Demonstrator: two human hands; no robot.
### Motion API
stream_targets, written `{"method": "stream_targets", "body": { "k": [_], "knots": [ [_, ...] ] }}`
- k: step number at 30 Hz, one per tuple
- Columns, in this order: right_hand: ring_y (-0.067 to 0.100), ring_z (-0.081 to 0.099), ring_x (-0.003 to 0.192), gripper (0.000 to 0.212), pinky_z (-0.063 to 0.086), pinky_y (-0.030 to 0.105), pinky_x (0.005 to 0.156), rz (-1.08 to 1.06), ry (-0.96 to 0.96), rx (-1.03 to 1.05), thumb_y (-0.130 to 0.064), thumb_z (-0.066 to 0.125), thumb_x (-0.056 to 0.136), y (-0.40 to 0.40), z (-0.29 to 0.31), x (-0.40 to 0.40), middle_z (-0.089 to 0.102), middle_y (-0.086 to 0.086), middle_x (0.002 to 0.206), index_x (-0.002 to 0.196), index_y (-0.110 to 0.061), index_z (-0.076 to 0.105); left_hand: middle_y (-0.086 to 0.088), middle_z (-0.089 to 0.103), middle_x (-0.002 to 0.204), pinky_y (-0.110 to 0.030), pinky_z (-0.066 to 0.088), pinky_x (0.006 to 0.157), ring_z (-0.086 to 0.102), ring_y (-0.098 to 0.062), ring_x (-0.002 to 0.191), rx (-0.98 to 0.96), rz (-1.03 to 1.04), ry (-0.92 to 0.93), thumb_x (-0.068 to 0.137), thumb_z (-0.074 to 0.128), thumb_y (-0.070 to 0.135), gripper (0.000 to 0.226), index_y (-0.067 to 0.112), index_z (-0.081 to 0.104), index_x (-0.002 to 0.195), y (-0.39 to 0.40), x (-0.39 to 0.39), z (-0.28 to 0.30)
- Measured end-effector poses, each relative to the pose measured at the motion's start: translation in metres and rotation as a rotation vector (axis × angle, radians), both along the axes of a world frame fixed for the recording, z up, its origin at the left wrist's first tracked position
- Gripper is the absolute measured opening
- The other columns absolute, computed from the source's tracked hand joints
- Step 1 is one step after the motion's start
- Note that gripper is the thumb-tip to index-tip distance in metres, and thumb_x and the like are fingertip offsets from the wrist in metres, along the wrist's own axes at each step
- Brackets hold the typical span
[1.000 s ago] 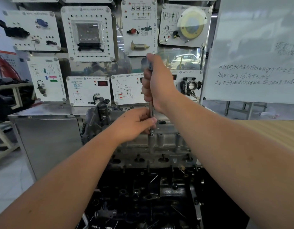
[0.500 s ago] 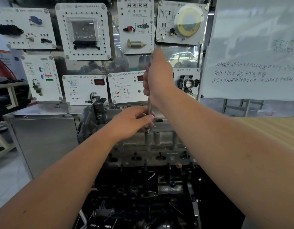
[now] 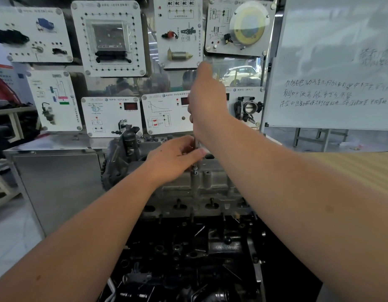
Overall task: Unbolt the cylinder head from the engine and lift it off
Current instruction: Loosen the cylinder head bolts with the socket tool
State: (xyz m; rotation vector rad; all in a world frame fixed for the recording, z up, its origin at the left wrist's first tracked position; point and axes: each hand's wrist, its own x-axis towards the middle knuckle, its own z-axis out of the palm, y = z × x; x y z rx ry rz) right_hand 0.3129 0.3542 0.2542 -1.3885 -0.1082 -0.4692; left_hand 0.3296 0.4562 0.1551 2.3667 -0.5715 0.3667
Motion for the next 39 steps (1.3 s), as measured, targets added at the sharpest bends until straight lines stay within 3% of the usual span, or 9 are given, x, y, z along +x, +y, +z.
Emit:
{"method": "stream_targets", "body": {
  "k": [5, 8, 11, 13, 18, 23, 30, 36, 39],
  "knots": [
    [0.013, 0.024, 0.038, 0.041, 0.025, 0.024, 0.043, 0.269, 0.036, 0.057, -0.042, 0.041, 0.098, -0.014, -0.002, 0.001, 0.033, -0.007, 0.047, 0.062, -0.023, 0.035, 0.015, 0.077, 0.095, -0.047, 0.057, 0.095, 0.073, -0.006, 0.092, -0.11, -0.163, 0.095, 0.103, 0.056, 0.037, 0.01, 0.031, 0.065, 0.1, 0.007, 0.002, -0.002],
    [0.012, 0.022, 0.038, 0.042, 0.024, 0.023, 0.045, 0.296, 0.03, -0.012, -0.041, 0.043, 0.098, -0.014, -0.003, -0.002, 0.03, -0.008, 0.045, 0.061, -0.023, 0.033, 0.013, 0.077, 0.089, -0.05, 0.057, 0.093, 0.075, -0.011, 0.089, -0.165, -0.119, 0.081, 0.094, 0.062, 0.051, 0.023, 0.028, 0.062, 0.093, 0.004, 0.002, -0.004],
    [0.015, 0.024, 0.052, 0.035, 0.025, 0.031, 0.056, 0.176, 0.033, -0.088, -0.037, 0.045, 0.096, -0.002, -0.002, -0.006, 0.031, -0.003, 0.058, 0.067, -0.021, 0.038, 0.013, 0.073, 0.081, -0.049, 0.056, 0.089, 0.072, -0.013, 0.083, -0.078, 0.01, -0.004, 0.076, 0.05, 0.075, 0.051, 0.032, 0.06, 0.1, -0.001, -0.001, -0.003],
    [0.015, 0.03, 0.057, 0.03, 0.028, 0.031, 0.058, 0.097, 0.024, -0.099, -0.033, 0.044, 0.097, 0.007, 0.002, -0.008, 0.036, -0.002, 0.061, 0.07, -0.019, 0.043, 0.015, 0.07, 0.08, -0.049, 0.056, 0.088, 0.069, -0.012, 0.081, -0.038, 0.062, -0.046, 0.076, 0.047, 0.077, 0.049, 0.036, 0.059, 0.1, -0.003, -0.004, -0.003],
    [0.015, 0.028, 0.049, 0.039, 0.028, 0.032, 0.052, -0.013, -0.07, -0.036, -0.032, 0.038, 0.102, 0.004, 0.0, -0.001, 0.036, -0.005, 0.054, 0.064, -0.021, 0.035, 0.021, 0.073, 0.1, -0.045, 0.051, 0.1, 0.068, -0.004, 0.099, -0.013, -0.013, -0.019, 0.097, 0.054, 0.057, 0.023, 0.043, 0.062, 0.113, 0.001, -0.004, -0.001],
    [0.015, 0.019, 0.041, 0.047, 0.022, 0.022, 0.042, 0.342, 0.019, 0.015, -0.037, 0.045, 0.097, -0.012, 0.001, 0.0, 0.028, -0.007, 0.046, 0.054, -0.026, 0.03, 0.015, 0.077, 0.096, -0.035, 0.058, 0.093, 0.072, -0.001, 0.093, -0.135, -0.178, 0.1, 0.104, 0.056, 0.026, 0.01, 0.031, 0.066, 0.105, 0.006, -0.001, -0.001],
    [0.015, 0.021, 0.041, 0.044, 0.022, 0.024, 0.046, 0.258, -0.025, -0.048, -0.038, 0.044, 0.098, -0.008, -0.003, -0.005, 0.028, -0.005, 0.048, 0.059, -0.022, 0.032, 0.022, 0.076, 0.091, -0.044, 0.059, 0.09, 0.073, -0.002, 0.083, -0.084, -0.119, 0.041, 0.102, 0.056, 0.04, 0.013, 0.032, 0.066, 0.1, 0.006, -0.002, -0.003],
    [0.018, 0.024, 0.059, 0.026, 0.027, 0.036, 0.062, 0.109, 0.076, -0.054, -0.031, 0.042, 0.092, 0.002, 0.005, -0.008, 0.034, 0.001, 0.064, 0.069, -0.019, 0.037, 0.013, 0.07, 0.075, -0.049, 0.055, 0.085, 0.068, -0.011, 0.077, -0.015, 0.1, -0.091, 0.085, 0.055, 0.066, 0.037, 0.029, 0.058, 0.087, -0.005, -0.006, -0.004],
    [0.018, 0.031, 0.057, 0.028, 0.03, 0.029, 0.057, 0.083, 0.037, -0.025, -0.033, 0.04, 0.1, -0.001, 0.006, -0.004, 0.038, 0.002, 0.068, 0.076, -0.018, 0.043, 0.015, 0.073, 0.081, -0.048, 0.055, 0.089, 0.07, -0.011, 0.084, -0.061, 0.063, -0.032, 0.075, 0.045, 0.077, 0.048, 0.034, 0.062, 0.09, -0.004, -0.008, -0.002]
  ]
}}
